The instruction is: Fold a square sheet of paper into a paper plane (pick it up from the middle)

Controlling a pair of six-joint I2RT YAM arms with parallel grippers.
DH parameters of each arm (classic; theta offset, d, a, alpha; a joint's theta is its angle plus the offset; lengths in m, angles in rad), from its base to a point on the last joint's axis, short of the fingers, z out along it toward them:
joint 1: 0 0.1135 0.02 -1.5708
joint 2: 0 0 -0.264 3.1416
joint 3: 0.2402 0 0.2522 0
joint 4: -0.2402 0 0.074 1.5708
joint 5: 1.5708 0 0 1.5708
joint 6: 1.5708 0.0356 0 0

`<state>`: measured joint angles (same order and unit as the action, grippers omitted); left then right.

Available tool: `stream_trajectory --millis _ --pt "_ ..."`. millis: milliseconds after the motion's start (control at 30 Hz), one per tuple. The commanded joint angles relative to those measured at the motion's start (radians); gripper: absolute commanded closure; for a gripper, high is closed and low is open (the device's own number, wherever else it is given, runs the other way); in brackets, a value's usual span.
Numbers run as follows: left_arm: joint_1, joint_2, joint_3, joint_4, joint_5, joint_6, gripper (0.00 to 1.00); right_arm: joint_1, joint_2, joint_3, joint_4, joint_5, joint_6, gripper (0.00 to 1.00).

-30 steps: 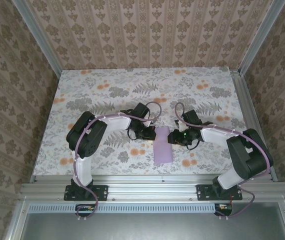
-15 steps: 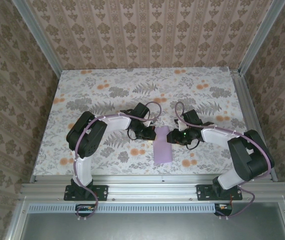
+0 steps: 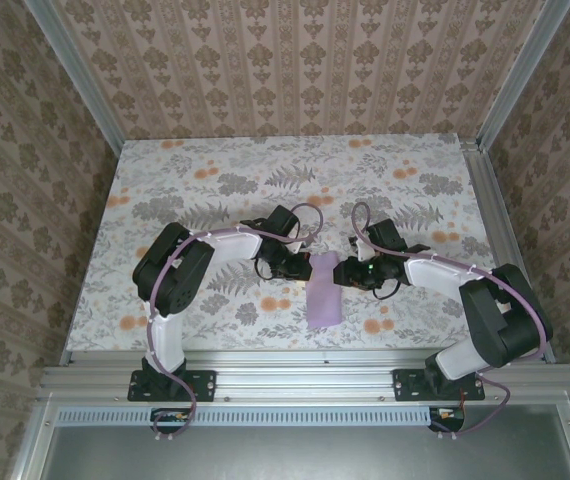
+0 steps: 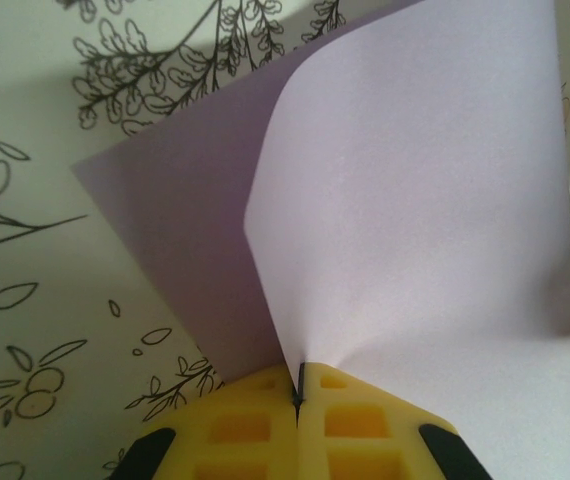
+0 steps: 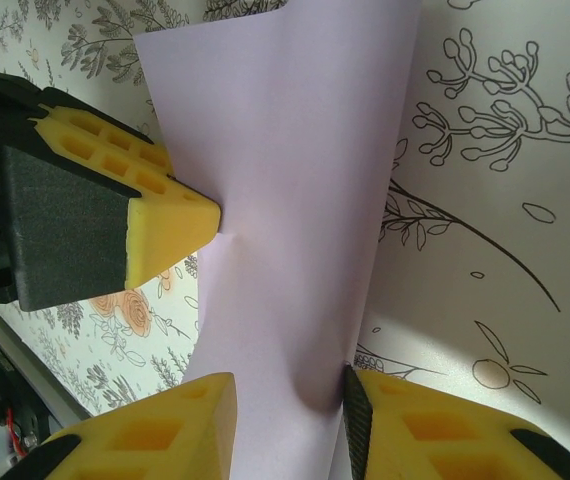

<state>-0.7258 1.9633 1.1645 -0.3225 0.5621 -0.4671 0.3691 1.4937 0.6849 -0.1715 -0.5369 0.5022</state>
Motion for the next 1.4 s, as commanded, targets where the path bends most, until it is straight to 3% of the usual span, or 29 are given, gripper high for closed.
stream_trajectory --millis 0,533,1367 --pt "0.003 0.039 -0.026 -0.082 -0.048 0.031 1.0 -0.003 0.017 -0.01 0.031 -0.043 0.018 0.63" --pt "0.009 0.028 -0.044 -0.079 -0.051 0.034 1.0 -0.026 -0.034 -0.018 -0.036 -0.013 -0.011 0.63" --pt "0.011 0.032 -0.053 -0.074 -0.047 0.034 1.0 -0.036 0.095 -0.037 0.145 -0.137 0.054 0.63"
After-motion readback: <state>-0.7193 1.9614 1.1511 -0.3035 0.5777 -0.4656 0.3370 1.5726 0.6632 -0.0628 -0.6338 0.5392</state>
